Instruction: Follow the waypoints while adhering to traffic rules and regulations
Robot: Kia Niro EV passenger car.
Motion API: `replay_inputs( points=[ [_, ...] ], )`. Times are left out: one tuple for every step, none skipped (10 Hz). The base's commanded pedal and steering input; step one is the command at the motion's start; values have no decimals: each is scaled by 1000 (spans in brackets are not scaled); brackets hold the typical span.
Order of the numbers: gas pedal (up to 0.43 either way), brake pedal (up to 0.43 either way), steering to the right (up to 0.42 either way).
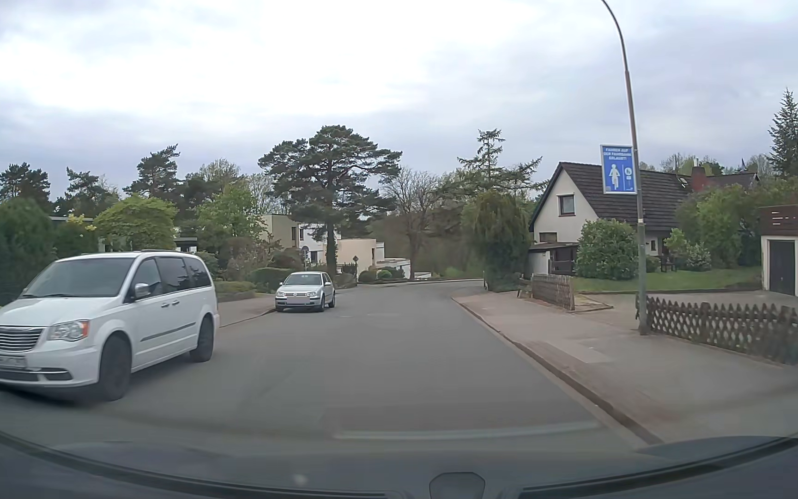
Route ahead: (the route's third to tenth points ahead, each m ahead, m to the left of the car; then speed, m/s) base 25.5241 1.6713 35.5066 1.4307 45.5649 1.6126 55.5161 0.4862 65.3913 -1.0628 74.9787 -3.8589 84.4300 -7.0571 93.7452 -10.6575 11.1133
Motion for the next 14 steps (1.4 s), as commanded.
replay_inputs(
  points=[
    [39,0,-1],
    [28,0,-1],
    [28,0,-1],
    [28,0,-1],
    [28,0,-1],
    [28,0,-1],
    [28,0,-1],
    [20,0,-1],
    [20,0,0],
    [8,0,-1],
    [8,0,0],
    [0,0,0],
    [0,0,0],
    [0,0,0]
  ],
)
